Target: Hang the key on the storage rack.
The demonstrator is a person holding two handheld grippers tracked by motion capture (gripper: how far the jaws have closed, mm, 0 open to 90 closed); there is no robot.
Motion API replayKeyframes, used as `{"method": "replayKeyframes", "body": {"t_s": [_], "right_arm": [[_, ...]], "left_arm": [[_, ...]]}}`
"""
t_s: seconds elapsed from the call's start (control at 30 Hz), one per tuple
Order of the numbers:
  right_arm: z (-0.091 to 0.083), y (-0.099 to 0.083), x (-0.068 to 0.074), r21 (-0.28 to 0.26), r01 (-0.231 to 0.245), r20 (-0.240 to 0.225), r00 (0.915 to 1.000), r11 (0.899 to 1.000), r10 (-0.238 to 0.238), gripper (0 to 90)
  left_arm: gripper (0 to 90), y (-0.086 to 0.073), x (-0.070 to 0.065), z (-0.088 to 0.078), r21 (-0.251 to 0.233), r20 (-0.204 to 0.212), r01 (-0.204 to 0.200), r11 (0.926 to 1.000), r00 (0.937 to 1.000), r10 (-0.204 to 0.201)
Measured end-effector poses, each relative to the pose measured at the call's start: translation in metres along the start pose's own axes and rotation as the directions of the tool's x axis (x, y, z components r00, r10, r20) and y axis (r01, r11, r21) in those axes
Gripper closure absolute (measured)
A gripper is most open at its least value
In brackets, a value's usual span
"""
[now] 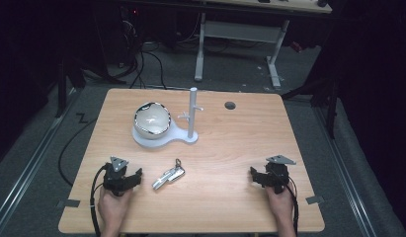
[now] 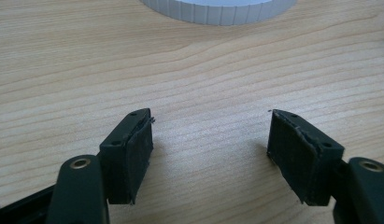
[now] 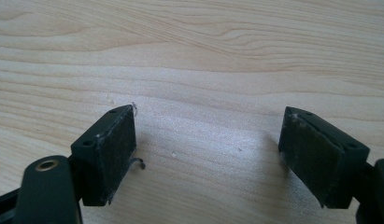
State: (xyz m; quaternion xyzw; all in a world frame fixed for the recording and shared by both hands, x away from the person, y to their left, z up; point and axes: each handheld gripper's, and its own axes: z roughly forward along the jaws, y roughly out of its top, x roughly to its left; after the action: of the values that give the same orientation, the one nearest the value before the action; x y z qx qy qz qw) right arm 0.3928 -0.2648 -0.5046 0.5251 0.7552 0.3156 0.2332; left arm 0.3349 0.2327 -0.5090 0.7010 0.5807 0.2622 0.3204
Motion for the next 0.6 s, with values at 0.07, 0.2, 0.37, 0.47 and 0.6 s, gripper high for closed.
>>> {"method": "replayKeyframes", "body": {"t_s": [0.07, 0.2, 0.37, 0.47, 0.6], "right_arm": [[0.0, 0.0, 0.0, 0.0, 0.0, 0.0, 1.0, 1.0, 0.0, 19.2], [0.0, 0.0, 0.0, 0.0, 0.0, 0.0, 1.0, 1.0, 0.0, 19.2], [0.0, 0.0, 0.0, 0.0, 0.0, 0.0, 1.0, 1.0, 0.0, 19.2], [0.0, 0.0, 0.0, 0.0, 0.0, 0.0, 1.0, 1.0, 0.0, 19.2], [0.0005, 0.0004, -0.0003, 0.0, 0.001, -0.001, 1.0, 1.0, -0.001, 19.2]], "left_arm": [[31.1, 0.0, -0.0002, 0.0, 0.0, -0.001, 0.0, 1.0, 1.0, 0.0], [30.7, 0.0, -0.0007, 0.0, 0.001, -0.004, 0.001, 1.0, 1.0, -0.001], [30.0, 0.0001, -0.001, 0.0002, 0.002, -0.003, 0.002, 1.0, 1.0, -0.002], [29.8, 0.0002, -0.0009, 0.0002, 0.002, -0.002, 0.001, 1.0, 1.0, -0.001], [31.5, 0.0, -0.0011, -0.0003, 0.0, 0.007, -0.006, 1.0, 1.0, 0.006]]}}
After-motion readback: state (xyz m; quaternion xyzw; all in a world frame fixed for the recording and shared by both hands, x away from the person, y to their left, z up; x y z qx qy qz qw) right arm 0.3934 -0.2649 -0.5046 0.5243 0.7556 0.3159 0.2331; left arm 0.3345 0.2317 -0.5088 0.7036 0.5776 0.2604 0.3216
